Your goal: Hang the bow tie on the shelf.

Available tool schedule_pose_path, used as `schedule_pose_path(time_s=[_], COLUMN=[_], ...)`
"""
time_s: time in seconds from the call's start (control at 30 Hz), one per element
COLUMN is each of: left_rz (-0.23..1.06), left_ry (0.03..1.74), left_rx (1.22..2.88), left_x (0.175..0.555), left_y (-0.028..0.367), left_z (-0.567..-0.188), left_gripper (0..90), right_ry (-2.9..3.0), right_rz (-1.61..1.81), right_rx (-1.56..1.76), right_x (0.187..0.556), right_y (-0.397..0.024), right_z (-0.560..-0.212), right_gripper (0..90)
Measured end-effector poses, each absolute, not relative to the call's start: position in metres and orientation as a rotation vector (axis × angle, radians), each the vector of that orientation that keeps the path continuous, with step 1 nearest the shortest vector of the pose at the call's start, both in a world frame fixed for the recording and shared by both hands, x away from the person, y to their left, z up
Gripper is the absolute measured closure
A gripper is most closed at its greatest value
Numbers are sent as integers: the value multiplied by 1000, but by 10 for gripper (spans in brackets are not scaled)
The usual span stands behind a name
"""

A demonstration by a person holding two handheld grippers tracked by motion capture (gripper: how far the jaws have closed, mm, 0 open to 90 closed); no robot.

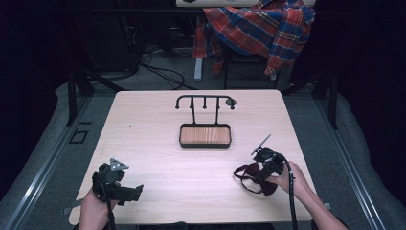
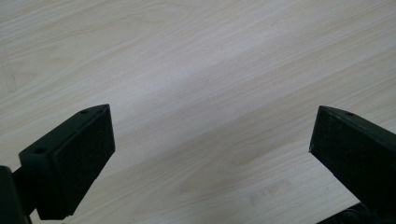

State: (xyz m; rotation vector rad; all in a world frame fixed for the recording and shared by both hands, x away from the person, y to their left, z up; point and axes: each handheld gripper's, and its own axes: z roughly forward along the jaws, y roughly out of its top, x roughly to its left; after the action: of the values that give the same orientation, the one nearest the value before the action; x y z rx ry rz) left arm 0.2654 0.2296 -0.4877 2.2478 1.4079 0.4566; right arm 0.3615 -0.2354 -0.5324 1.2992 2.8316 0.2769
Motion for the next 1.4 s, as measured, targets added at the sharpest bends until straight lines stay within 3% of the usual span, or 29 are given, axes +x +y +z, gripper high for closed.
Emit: schedule_pose_path(time_s=[0.53, 1.4], left_rz=[454, 460], left_ry=[1408, 1405], left_rx=[2254, 2258], left_x=[265, 265], left_y=[229, 229], left_z=[-488, -488], left_gripper=[1, 2], right_ry=[2865, 2740], right_rz=[205, 343], right_rx=[1283, 1180], right_x=[361, 351], right_y=[-232, -236], right_z=[-536, -507], right_gripper=[765, 772])
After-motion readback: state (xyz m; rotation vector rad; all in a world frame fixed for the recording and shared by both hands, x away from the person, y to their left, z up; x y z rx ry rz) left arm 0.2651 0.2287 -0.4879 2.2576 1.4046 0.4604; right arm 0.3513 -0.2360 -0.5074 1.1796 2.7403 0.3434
